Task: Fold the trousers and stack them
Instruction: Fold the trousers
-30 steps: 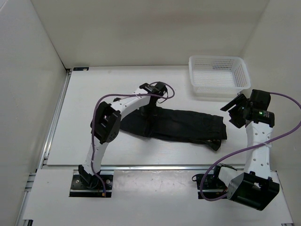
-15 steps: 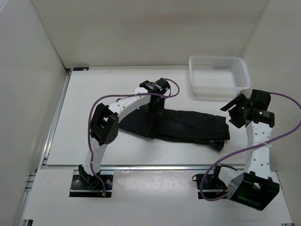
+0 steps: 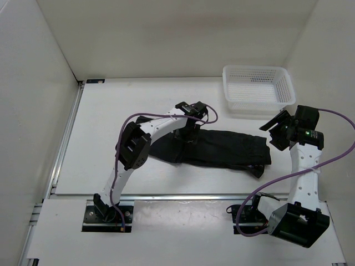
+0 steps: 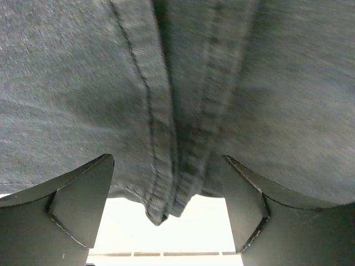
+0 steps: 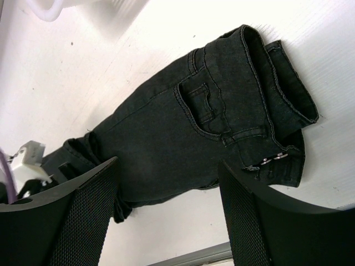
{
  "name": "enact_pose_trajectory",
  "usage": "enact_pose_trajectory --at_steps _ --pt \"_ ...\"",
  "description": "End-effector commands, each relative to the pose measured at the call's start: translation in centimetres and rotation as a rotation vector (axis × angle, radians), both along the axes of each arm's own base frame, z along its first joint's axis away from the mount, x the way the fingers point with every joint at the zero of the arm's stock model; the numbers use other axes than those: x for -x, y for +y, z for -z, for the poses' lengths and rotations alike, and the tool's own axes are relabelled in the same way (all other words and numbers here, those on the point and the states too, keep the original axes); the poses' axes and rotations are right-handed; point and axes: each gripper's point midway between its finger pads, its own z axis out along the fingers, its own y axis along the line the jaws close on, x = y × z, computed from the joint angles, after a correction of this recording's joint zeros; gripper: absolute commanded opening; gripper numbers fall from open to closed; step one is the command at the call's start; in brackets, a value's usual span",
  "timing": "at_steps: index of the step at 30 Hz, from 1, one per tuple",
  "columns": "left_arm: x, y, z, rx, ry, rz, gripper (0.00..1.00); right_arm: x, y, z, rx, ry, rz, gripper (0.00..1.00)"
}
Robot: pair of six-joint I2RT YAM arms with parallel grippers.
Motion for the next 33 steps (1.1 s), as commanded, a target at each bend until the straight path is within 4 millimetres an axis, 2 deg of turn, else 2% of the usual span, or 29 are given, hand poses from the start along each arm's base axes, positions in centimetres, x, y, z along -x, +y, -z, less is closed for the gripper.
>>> enact_pose_trajectory --at_steps 1,2,5,8,10,12,13,17,18,21,22,23,29,32,33 --pt "-0.6 0.7 0.4 -0.08 -0.049 -0.013 0.87 0.2 0.4 -0.1 -0.002 -0.004 -0.025 0.75" --pt "-0.6 0.7 0.8 -0.087 -0.043 -0.012 0.83 0.2 0.4 -0.1 -0.002 -0.004 -0.025 0.75" --pt "-0.2 1.0 1.9 -0.099 -0.026 -0.021 0.81 0.2 0.4 -0.1 -0.002 -0.004 -0.025 0.75" --pt "-0.1 0.9 2.2 -0.094 -0.018 -0.02 0.74 0.2 0.4 -0.1 -0.002 -0.004 -0.025 0.75" --pt "-0.4 1.1 2.2 -0.105 -0.039 -0.048 0.51 0.2 0.4 -0.1 -0.002 -0.004 -0.025 0.75" --pt "-0.5 1.6 0.4 -0.106 -0.069 -0.067 0.29 0.2 0.4 -0.1 -0.002 -0.004 -0.025 0.75" --pt "-0.6 2.0 -0.2 -0.116 -0.089 -0.079 0.11 0.2 0.4 -0.1 -0.002 -0.004 -0.025 0.75" --pt "-1.0 2.4 -4.3 -0.059 -0.15 -0.108 0.1 0.3 0.6 -0.4 -0.006 -0.015 -0.031 0.75" --pt "-1.2 2.2 -6.1 -0.024 -0.179 -0.112 0.1 0.3 0.6 -0.4 -0.006 -0.015 -0.031 0.75" --pt "-1.6 2.6 -8.8 0.033 -0.202 -0.133 0.1 0.3 0.6 -0.4 -0.006 -0.015 -0.031 0.75" --pt "-1.6 2.6 -8.8 0.034 -0.202 -0.133 0.1 0.3 0.6 -0.4 -0.006 -0.015 -0.031 0.75" --pt "-1.6 2.0 -9.9 0.076 -0.209 -0.13 0.1 0.3 0.6 -0.4 -0.006 -0.015 -0.031 0.75" --pt "-1.3 0.6 -11.2 0.166 -0.17 -0.117 0.1 0.3 0.6 -0.4 -0.006 -0.015 -0.031 0.75" --pt "-1.5 0.1 -11.2 0.182 -0.169 -0.123 0.1 0.3 0.6 -0.4 -0.006 -0.015 -0.031 0.75" --pt "-1.4 -0.1 -10.6 0.179 -0.151 -0.12 0.1 0.3 0.6 -0.4 -0.006 -0.015 -0.031 0.75"
